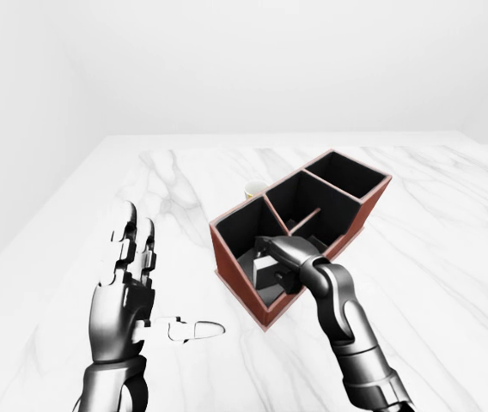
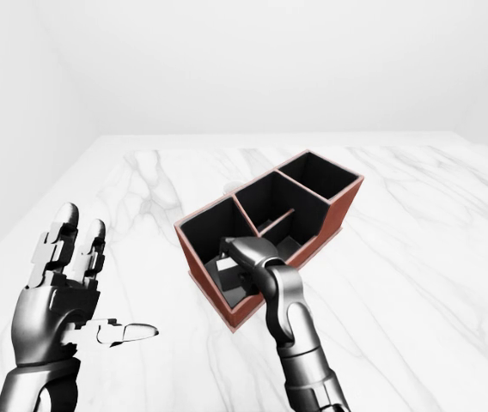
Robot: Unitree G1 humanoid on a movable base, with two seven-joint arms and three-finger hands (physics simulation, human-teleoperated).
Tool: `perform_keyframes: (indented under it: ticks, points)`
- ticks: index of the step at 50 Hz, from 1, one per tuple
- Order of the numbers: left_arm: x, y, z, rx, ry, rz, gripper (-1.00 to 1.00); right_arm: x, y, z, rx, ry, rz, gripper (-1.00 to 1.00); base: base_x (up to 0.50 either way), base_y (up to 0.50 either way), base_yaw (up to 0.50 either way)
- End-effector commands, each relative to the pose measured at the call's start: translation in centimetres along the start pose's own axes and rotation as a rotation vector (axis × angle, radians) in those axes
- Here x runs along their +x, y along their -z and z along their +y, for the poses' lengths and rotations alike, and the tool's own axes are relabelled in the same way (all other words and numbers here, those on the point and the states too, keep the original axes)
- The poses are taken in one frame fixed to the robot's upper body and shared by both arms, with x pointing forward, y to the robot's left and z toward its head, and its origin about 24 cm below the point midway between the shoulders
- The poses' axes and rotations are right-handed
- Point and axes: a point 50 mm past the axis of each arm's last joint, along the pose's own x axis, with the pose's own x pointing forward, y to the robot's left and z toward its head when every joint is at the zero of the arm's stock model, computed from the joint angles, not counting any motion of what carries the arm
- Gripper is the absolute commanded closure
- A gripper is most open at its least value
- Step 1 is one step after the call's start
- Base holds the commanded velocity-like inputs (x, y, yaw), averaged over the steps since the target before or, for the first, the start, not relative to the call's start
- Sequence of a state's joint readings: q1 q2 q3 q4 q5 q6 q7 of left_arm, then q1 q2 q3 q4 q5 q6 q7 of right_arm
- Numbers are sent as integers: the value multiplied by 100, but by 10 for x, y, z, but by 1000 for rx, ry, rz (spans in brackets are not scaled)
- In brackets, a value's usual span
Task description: Pick up the book and place it in the left compartment of the caddy.
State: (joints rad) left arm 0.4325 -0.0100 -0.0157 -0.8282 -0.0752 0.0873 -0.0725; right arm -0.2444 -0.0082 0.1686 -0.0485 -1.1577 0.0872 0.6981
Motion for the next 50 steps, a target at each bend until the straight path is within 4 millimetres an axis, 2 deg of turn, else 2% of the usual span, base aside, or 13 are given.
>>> perform_keyframes:
  ticks: [1,14,15,16,31,39,43,50]
  points:
    - [0,-1,0,1,1,-4,-100,4,1,2,19,-18,-1,100,0,0,0]
    - [0,-1,0,0,2,-3,-100,3,0,-3,13,2,-6,97,0,0,0]
    - [0,-1,0,0,2,-5,-100,2,0,-3,9,3,-5,-64,0,0,0]
    - [0,-1,0,0,1,-4,-100,2,-2,-3,5,8,-8,-100,0,0,0]
    - [0,1,0,0,2,2,-100,-2,-5,-4,-1,23,-12,-100,0,0,0]
    - [0,1,0,0,1,5,-100,-3,-7,-12,-7,55,-21,-100,0,0,0]
    - [0,0,0,0,1,-1,-100,-10,-12,-26,-45,119,-23,-100,0,0,0]
    - [0,-2,1,0,-1,-7,-100,-49,-34,-75,-162,410,-36,-100,0,0,0]
